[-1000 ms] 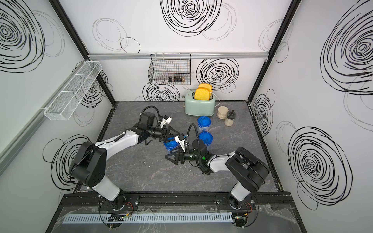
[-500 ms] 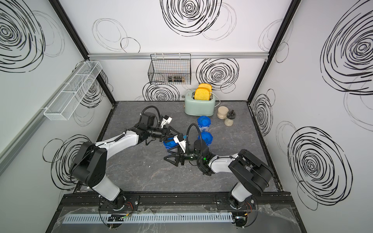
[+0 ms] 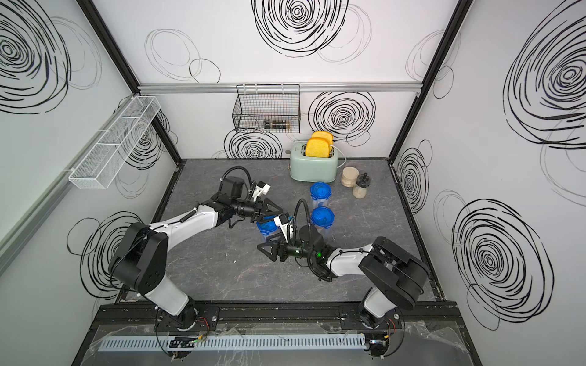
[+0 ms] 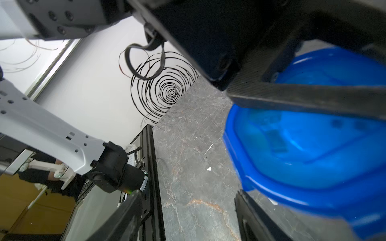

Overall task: Take out toiletry kits
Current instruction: Unfasten the latch on the container.

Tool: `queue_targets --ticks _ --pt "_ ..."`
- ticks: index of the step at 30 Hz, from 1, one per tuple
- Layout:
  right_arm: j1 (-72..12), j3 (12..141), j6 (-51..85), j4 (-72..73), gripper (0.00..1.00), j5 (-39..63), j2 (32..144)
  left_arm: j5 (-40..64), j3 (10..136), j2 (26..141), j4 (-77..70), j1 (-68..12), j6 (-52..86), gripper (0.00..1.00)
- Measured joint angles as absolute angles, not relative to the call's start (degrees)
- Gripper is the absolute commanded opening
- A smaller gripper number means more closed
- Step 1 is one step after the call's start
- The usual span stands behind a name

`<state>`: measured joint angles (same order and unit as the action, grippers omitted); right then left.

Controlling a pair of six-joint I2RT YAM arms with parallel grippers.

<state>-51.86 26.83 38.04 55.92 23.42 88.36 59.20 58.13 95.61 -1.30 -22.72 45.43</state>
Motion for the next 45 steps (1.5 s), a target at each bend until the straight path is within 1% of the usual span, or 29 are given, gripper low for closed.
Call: queue_targets --ticks 7,18,27,34,40,45 --pt "-52.47 26.83 41.19 57.49 0.71 18.22 88.62 58.96 57.76 95.46 -1.87 -22.72 45.5 0.59" --pt "-52.88 26.83 40.62 61.19 0.71 18.13 90.85 58.72 57.58 95.44 -2.39 -22.87 45.69 0.59" --pt "-51.9 26.72 37.47 64.93 0.71 22.5 93.03 58.65 57.47 95.42 -2.7 -22.9 45.91 0.59" --pt "-50.89 26.72 36.69 69.47 0.71 28.21 95.57 58.63 57.39 95.42 -2.87 -23.09 46.11 0.59" --pt "-51.24 26.94 36.03 75.35 0.72 33.58 95.57 58.5 57.39 95.42 -2.85 -23.24 46.3 0.59" --pt "-51.24 27.05 34.0 73.82 0.74 34.85 93.97 58.46 57.39 95.37 -2.76 -23.27 46.26 0.59"
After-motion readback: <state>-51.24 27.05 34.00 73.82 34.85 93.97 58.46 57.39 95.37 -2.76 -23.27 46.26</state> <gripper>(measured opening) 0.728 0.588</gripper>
